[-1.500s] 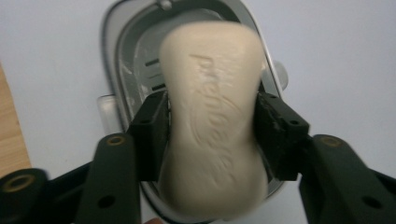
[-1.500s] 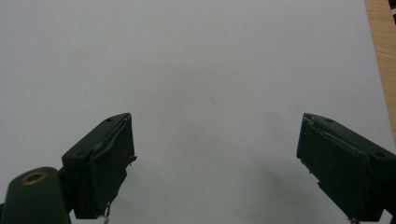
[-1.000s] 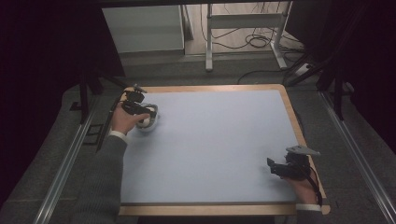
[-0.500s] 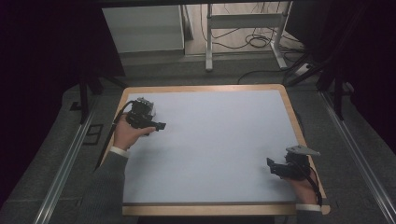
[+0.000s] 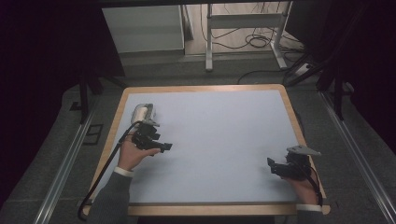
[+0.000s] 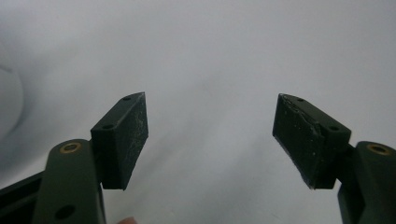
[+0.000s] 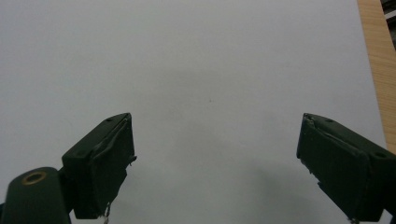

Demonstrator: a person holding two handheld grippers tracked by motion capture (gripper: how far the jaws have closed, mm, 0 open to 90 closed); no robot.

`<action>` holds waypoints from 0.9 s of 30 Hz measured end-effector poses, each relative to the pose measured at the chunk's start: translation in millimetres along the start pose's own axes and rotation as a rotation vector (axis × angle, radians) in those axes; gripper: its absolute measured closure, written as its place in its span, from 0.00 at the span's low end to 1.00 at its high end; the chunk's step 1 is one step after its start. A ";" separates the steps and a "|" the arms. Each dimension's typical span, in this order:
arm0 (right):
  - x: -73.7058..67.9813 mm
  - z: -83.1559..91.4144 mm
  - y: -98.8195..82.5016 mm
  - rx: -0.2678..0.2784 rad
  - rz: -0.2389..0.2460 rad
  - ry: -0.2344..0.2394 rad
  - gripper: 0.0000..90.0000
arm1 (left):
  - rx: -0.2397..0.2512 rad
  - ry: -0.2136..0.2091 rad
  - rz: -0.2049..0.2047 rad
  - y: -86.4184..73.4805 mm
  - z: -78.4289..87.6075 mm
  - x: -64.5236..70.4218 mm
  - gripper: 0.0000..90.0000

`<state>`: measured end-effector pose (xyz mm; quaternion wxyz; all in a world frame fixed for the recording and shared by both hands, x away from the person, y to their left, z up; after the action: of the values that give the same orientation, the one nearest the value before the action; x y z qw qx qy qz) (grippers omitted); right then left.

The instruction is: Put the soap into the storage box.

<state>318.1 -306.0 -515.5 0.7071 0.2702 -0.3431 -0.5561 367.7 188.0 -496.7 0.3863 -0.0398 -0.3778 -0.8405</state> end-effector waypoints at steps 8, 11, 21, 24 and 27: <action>-0.2 0.1 0.1 0.002 0.000 0.000 0.12 | 0.012 -0.007 0.020 -25.0 -6.3 3.5 0.30; -0.5 0.3 0.3 0.003 0.001 0.000 0.12 | 0.014 -0.010 0.027 -33.3 -5.5 3.1 0.29; -1.7 0.7 1.0 0.003 0.000 0.003 0.12 | 0.064 0.011 0.042 -42.2 7.1 -1.9 0.30; -3.1 0.4 1.2 0.004 0.009 0.004 0.12 | 0.078 0.005 0.040 -41.7 8.7 -1.6 0.30; -3.8 -0.3 1.1 0.001 0.013 0.005 0.12 | 0.071 0.006 0.039 -42.3 7.9 -1.5 0.30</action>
<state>318.4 -302.0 -515.5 0.7116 0.2697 -0.3434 -0.5505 338.2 211.8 -517.3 0.4047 -0.0310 -0.4055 -0.8191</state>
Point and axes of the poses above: each handheld gripper's, and its own axes: z roughly backward along the jaws, y roughly out of its top, x roughly to its right, the point moved 1 cm from there along -z, roughly forward along the jaws, and after that the axes turned 15 degrees about -y, right-handed, at the moved point
